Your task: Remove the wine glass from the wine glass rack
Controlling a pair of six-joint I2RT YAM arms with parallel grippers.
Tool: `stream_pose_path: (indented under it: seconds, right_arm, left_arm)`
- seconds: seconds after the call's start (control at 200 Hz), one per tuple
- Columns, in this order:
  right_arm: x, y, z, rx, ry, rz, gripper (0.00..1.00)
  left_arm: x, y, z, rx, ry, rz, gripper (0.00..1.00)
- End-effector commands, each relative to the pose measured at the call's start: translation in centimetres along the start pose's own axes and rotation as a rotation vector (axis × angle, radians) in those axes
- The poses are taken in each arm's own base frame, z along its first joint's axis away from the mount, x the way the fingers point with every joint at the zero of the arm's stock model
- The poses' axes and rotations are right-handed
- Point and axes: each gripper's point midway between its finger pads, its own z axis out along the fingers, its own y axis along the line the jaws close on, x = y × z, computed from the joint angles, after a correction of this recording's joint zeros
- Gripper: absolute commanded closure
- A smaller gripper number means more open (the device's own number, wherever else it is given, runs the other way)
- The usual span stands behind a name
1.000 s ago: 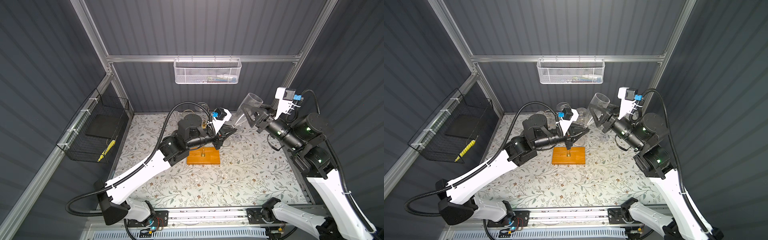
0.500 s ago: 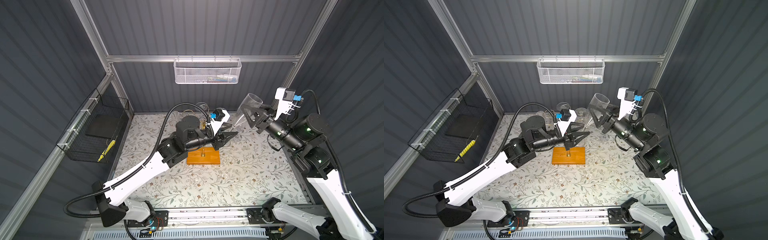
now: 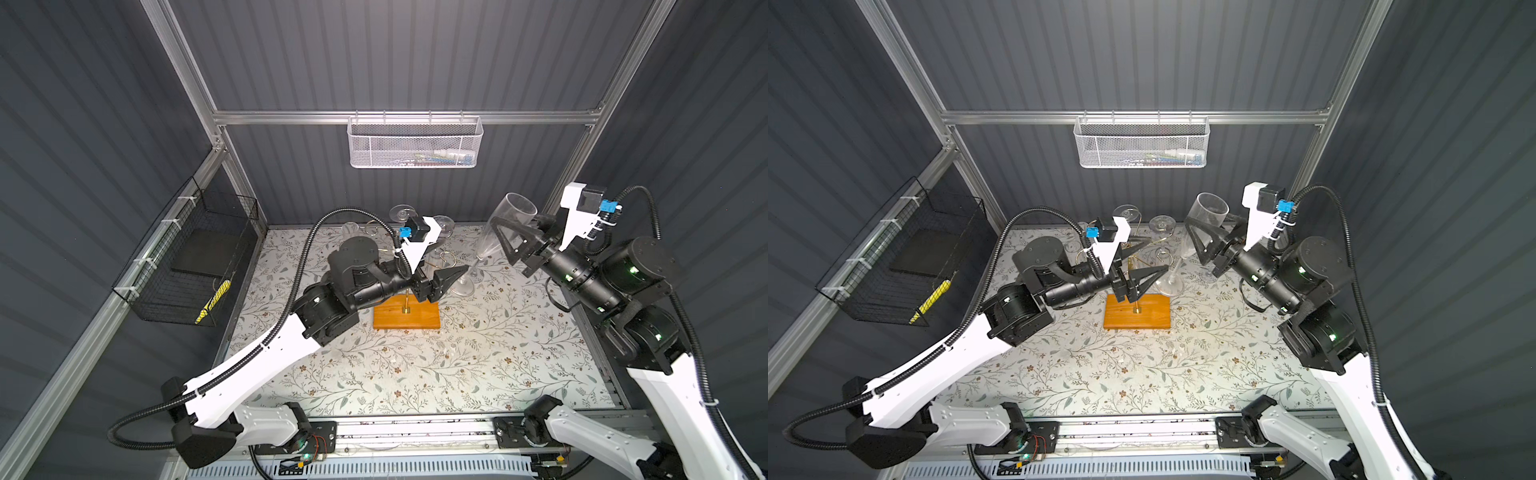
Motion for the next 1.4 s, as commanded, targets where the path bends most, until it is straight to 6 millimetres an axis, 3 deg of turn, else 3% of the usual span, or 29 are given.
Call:
stream_pose_path:
  seconds: [0.0,0.22,0.435,0.825,1.091,1.396]
  right_arm:
    - [-1.0,-0.6,-1.5,0.063,-0.023,-0.094,0.46]
    - [0.2,-2.5,-3.5,0.179,-0.01,-0.197,0.45]
    - [2.2,-4.9,-5.2,0.303,0.017,-0.278,0.46]
    - [11.0,-10.5,-5.6,0.456,0.034,-0.289,0.46]
    - [17.1,-15.4,-3.8,0.512,0.031,-0.242,0.48]
    - [23.2,-20.5,-2.0,0.56,0.023,-0.224,0.5]
  left_arm:
    - [-0.6,0.7,-2.1,-0.075,-0.028,0.008,0.2]
    - [-1.7,1.6,-5.8,-0.177,-0.054,0.013,0.19]
    - [-1.3,2.1,-7.9,-0.227,-0.064,-0.016,0.19]
    - [-0.6,2.2,-10.0,-0.259,-0.056,-0.051,0.18]
    - [0.2,2.8,-11.1,-0.304,-0.055,-0.047,0.18]
    - [1.1,3.4,-11.0,-0.337,-0.022,-0.02,0.17]
